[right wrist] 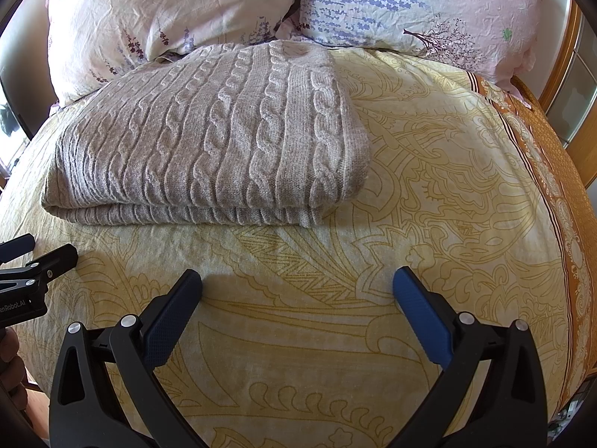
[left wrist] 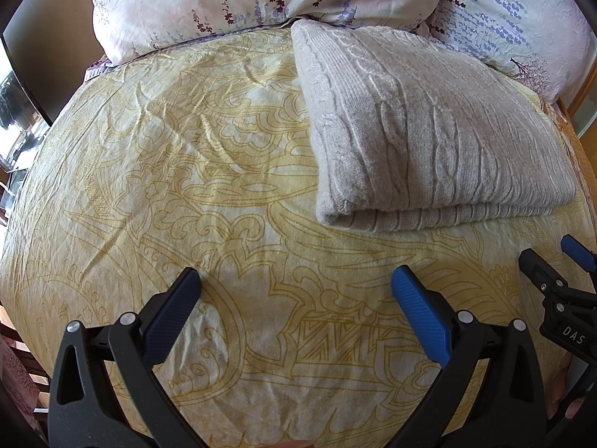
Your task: Fold small clothes
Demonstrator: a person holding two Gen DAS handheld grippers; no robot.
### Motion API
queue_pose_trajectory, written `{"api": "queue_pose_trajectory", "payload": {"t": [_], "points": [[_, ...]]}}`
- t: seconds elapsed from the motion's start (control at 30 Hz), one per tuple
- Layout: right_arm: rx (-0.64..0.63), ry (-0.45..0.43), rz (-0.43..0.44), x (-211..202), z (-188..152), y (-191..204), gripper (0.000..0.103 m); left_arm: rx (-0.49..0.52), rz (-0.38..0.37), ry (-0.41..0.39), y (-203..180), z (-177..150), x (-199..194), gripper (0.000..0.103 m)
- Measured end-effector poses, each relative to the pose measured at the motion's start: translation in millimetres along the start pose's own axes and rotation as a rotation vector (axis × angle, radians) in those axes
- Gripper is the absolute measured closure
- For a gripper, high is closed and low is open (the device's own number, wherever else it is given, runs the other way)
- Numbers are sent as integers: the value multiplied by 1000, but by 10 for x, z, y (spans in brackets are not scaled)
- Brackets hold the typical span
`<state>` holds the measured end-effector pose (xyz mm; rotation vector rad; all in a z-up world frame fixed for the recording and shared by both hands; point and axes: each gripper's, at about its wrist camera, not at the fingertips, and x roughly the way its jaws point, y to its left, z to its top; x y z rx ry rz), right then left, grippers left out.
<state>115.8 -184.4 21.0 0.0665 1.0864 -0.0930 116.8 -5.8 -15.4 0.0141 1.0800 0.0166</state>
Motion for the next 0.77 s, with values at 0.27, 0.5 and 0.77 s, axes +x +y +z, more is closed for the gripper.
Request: {"api": "queue_pose_trajectory", "payload": {"t": [0.27, 0.5, 0.77], "points": [[0, 0, 0, -2, 0, 1, 1, 0, 0, 1, 1, 3, -2, 2], [1, 0, -1, -3, 0, 2, 1, 5, -1, 3, -6, 1, 4, 2], [2, 0, -1, -2, -2, 4, 1, 9, -3, 4, -3, 1, 6, 2]]}}
